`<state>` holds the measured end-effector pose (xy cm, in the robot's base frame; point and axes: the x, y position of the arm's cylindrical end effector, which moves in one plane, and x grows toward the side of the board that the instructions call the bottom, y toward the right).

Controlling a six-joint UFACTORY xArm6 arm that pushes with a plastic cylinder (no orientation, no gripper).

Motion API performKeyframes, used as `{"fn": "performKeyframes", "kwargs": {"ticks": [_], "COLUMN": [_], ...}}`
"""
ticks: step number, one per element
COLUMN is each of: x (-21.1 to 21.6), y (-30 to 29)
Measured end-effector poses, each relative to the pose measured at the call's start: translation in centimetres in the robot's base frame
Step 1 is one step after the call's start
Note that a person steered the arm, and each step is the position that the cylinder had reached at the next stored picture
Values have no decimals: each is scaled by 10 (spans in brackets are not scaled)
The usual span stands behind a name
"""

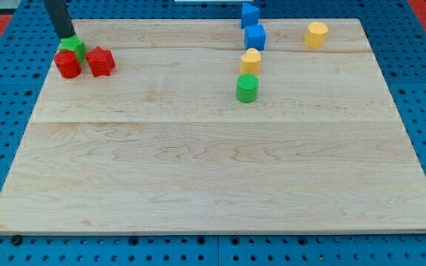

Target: Push the red star to the bottom of the green circle

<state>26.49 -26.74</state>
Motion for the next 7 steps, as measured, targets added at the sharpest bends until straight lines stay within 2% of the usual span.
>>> {"fn": "performKeyframes", "kwargs": {"ticks": [1, 3, 5, 6, 7], "x": [24, 37, 87, 129, 134], "y": [17, 61, 135, 136, 188]}}
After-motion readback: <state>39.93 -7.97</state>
